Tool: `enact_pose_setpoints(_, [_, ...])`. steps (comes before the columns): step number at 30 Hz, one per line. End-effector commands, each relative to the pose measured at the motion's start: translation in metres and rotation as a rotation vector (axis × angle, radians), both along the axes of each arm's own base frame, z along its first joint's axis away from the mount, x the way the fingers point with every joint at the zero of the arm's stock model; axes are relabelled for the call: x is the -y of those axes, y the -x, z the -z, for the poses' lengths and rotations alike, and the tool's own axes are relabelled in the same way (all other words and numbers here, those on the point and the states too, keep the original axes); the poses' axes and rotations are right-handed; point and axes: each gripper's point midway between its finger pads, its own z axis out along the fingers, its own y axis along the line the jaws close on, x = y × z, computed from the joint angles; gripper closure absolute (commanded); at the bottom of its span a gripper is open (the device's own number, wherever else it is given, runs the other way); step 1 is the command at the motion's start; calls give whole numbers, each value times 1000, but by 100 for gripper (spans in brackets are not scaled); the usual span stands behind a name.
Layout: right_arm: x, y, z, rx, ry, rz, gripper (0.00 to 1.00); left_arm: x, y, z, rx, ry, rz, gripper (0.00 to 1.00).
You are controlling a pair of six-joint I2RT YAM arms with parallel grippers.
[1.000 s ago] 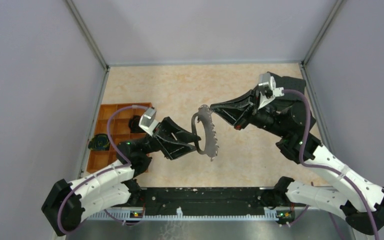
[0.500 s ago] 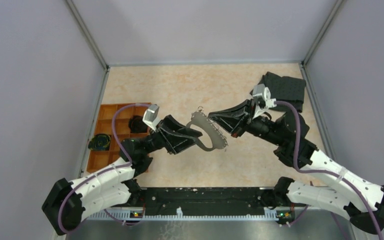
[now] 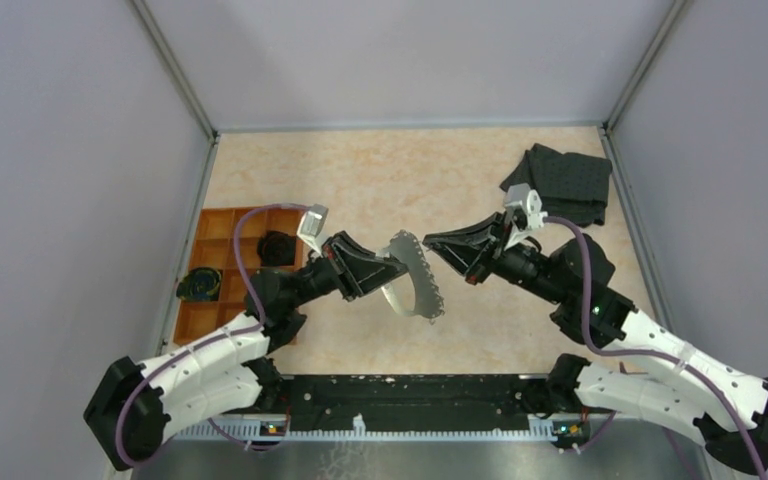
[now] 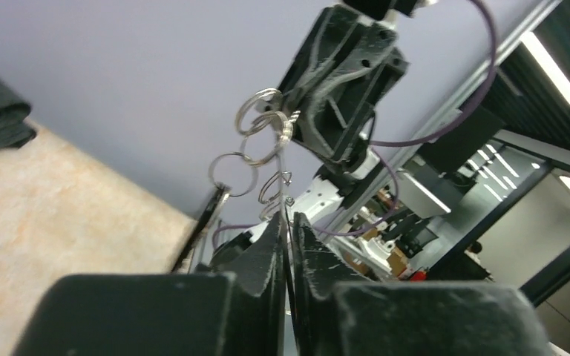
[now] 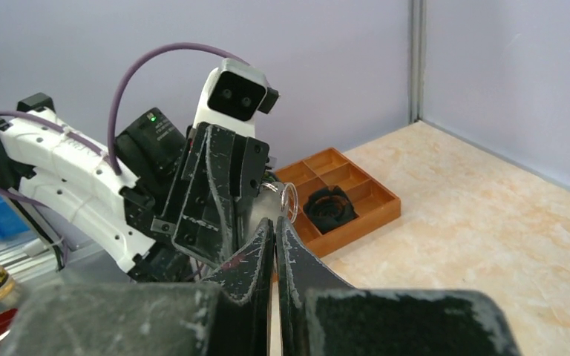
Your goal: Remove the keys from the keyring
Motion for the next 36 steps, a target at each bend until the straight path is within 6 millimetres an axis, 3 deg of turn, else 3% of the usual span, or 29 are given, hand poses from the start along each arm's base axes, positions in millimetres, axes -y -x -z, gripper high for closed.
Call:
enact_pose_setpoints(1, [11,-9,16,-30,10,84,100,9,-10,4,2,-168,-40,100])
enact_pose_setpoints(4, [11,-16,46,-102,58,114,96,15,-19,26,-12,-438,-44,100])
enact_pose_setpoints(7, [14,-25,81,-180,103,171,64,13,-18,62,-92,-684,33,100])
enact_pose_setpoints(11, [23,-39,129,-277,174,274,37,2,0,125,-278,-931,184,100])
enact_pose_setpoints(16, [31,-47,176,-339,263,346,26,-20,31,189,-555,-1140,319,100])
enact_pose_setpoints(19, [28,-47,193,-360,295,342,25,-42,34,210,-591,-1310,269,100])
enact_pose_setpoints(22, [23,-46,200,-362,296,317,25,-60,31,213,-533,-1486,227,100])
enact_pose_setpoints(27, [9,-40,203,-344,317,240,25,-61,46,225,-434,-1628,316,100])
enact_pose_setpoints(30, [5,-30,197,-313,296,177,26,-54,41,214,-258,-1659,296,100])
enact_pose_setpoints(32, [-1,-13,189,-267,272,71,26,-52,38,207,-177,-1666,289,100])
enact_pose_setpoints(36, [-6,10,171,-210,208,-56,28,-29,48,184,13,-1528,369,100])
